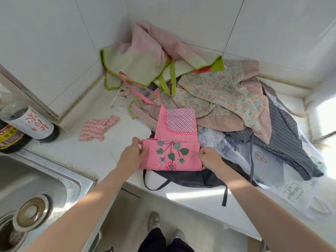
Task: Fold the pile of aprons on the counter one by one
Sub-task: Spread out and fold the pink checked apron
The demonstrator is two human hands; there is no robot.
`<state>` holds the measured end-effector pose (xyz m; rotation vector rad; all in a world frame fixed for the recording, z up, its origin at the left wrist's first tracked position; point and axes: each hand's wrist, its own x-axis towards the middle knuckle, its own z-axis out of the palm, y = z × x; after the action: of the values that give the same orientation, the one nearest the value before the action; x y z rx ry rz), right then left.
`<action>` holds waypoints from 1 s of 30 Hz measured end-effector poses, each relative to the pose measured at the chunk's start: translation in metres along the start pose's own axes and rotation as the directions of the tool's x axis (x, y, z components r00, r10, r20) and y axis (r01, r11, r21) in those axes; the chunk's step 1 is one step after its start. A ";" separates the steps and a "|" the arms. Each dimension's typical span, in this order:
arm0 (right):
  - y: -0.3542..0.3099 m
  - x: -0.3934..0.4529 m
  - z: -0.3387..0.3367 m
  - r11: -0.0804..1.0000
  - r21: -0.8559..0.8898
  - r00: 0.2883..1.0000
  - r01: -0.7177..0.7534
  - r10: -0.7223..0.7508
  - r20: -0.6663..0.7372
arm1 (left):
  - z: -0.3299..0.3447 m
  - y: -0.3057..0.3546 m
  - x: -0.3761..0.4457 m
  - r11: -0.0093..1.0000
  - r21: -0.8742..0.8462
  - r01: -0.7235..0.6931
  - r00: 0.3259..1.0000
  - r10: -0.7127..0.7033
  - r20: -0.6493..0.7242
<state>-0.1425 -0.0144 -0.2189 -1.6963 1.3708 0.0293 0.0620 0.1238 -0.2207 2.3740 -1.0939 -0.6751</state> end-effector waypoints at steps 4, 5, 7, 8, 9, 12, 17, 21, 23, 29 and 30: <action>-0.001 0.002 0.002 0.999 -0.039 1.000 0.005 -0.006 -0.026 | 0.009 0.000 -0.002 0.779 0.564 -0.275 0.865 0.456 -0.208; -0.001 0.002 0.001 1.000 -0.008 1.000 -0.002 0.001 -0.020 | 0.012 0.005 -0.003 0.699 0.596 -0.396 0.818 0.563 -0.117; -0.003 -0.002 -0.001 1.000 0.025 1.000 -0.008 0.008 0.001 | 0.016 0.017 -0.003 0.620 0.527 -0.581 0.794 0.574 0.201; -0.005 -0.005 -0.003 0.998 -0.046 0.999 0.038 -0.039 -0.025 | 0.018 0.023 -0.004 0.626 0.498 -0.600 0.799 0.486 0.353; -0.008 -0.008 -0.006 0.975 -0.188 0.988 0.119 -0.135 -0.077 | 0.021 0.025 -0.003 0.645 0.493 -0.583 0.806 0.383 0.452; -0.012 -0.017 -0.013 0.726 -0.548 0.849 0.416 -0.526 -0.053 | 0.026 0.028 0.000 0.637 0.552 -0.538 0.833 0.303 0.462; 0.009 -0.009 -0.011 0.490 -0.647 0.807 0.584 -0.438 0.396 | 0.015 0.029 0.007 0.679 0.483 -0.553 0.818 0.330 0.472; 0.008 0.000 -0.013 0.743 -0.420 0.853 0.521 -0.438 0.283 | -0.012 0.027 0.013 0.864 0.296 -0.408 0.881 0.286 0.377; 0.001 0.005 -0.022 0.870 -0.230 0.899 0.435 -0.407 0.162 | -0.024 0.020 0.017 0.953 0.125 -0.276 0.942 0.243 0.230; -0.011 0.005 -0.029 0.988 0.126 0.982 0.090 -0.109 0.153 | -0.028 0.020 0.028 0.984 -0.169 -0.052 0.998 0.055 0.015; -0.009 0.004 -0.027 0.991 0.133 0.984 0.029 -0.052 0.172 | -0.024 0.021 0.028 0.989 -0.144 -0.026 0.998 0.033 0.049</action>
<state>-0.1478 -0.0348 -0.2002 -1.5737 1.1818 0.0635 0.0803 0.0936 -0.1974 2.2263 -1.0629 -0.7804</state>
